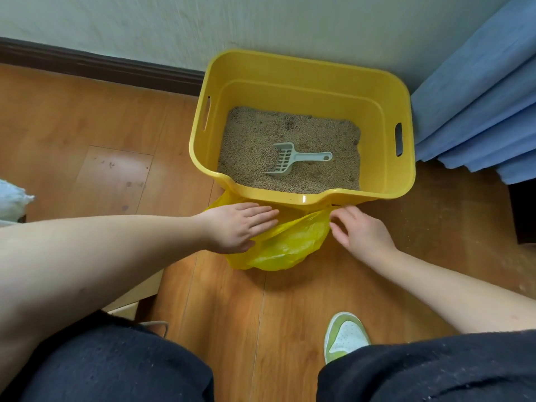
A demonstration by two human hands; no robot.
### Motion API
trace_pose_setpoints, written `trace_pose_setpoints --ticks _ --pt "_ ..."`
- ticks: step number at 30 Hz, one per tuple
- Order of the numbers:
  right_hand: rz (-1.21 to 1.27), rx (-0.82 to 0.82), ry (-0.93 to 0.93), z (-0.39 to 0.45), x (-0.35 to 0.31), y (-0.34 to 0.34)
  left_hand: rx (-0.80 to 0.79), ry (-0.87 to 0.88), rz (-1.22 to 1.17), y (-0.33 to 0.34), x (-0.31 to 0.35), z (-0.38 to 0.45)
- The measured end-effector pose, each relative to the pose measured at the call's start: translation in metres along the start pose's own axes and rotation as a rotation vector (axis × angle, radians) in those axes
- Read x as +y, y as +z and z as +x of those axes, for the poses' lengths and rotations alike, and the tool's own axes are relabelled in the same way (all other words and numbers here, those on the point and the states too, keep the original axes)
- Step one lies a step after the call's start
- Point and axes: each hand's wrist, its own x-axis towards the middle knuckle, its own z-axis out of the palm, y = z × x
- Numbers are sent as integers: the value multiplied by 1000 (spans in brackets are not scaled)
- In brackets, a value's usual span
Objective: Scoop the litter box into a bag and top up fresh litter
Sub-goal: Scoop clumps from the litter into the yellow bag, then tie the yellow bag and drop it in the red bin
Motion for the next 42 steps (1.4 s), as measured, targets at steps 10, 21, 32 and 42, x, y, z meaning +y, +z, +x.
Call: trace_pose_setpoints --ticks 10,21,32,42 --pt "-69 -381 265 11 0 5 -539 -87 -94 -12 -5 -5" --pt "11 -387 -36 -18 0 17 -662 -215 -1 -6 16 -40" --pt "62 -465 -46 -72 -59 -79 -519 -274 61 -87 74 -88" --pt "-7 -326 -42 -93 -125 -263 -609 -482 -195 -257 135 -127"
